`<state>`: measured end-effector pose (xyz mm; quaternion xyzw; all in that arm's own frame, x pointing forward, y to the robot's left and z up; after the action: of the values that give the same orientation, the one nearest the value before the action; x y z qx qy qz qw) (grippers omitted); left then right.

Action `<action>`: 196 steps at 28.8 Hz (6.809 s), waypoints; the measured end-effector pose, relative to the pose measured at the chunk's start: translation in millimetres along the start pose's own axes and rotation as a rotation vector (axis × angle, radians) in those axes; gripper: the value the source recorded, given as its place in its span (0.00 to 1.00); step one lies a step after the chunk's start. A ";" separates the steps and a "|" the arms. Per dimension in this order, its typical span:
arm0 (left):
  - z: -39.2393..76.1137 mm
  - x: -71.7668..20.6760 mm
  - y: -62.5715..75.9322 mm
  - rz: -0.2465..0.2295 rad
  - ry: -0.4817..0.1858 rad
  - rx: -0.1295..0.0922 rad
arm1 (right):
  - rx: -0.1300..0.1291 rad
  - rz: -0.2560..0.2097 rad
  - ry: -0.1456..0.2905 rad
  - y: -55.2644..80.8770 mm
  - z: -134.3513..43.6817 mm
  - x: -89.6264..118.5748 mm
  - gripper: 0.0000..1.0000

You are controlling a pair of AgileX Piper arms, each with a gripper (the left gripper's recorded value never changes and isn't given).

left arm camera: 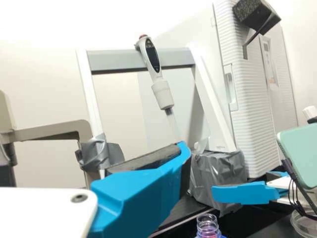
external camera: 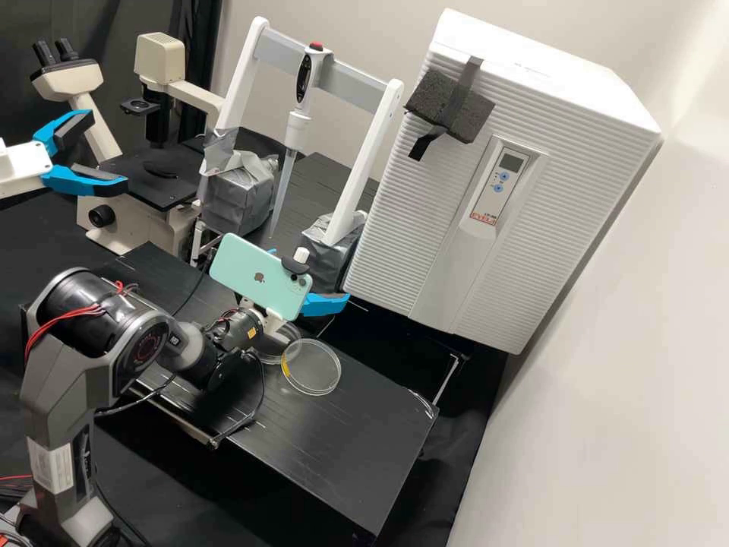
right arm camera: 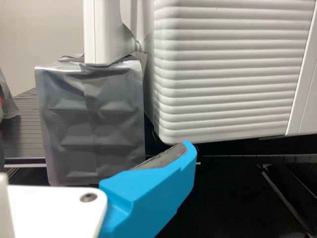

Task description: Use the pipette

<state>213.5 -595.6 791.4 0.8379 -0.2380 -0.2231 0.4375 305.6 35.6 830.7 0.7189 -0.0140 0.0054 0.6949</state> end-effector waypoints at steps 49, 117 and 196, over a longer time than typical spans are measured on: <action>-7.1 1.0 -14.0 -0.047 0.042 0.012 | -0.046 0.043 0.261 51.9 -187.4 59.6 0.00; -14.1 1.5 -17.8 -0.058 0.073 -0.017 | -0.050 0.031 0.246 46.5 -200.2 67.5 0.00; 0.9 20.0 -84.2 -0.287 0.009 -0.127 | 0.014 0.204 0.282 6.2 -165.1 -2.3 0.00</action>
<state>245.9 -565.6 717.0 0.8349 -0.0992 -0.2942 0.4545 305.0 200.4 842.5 0.7109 0.0108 0.1768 0.6806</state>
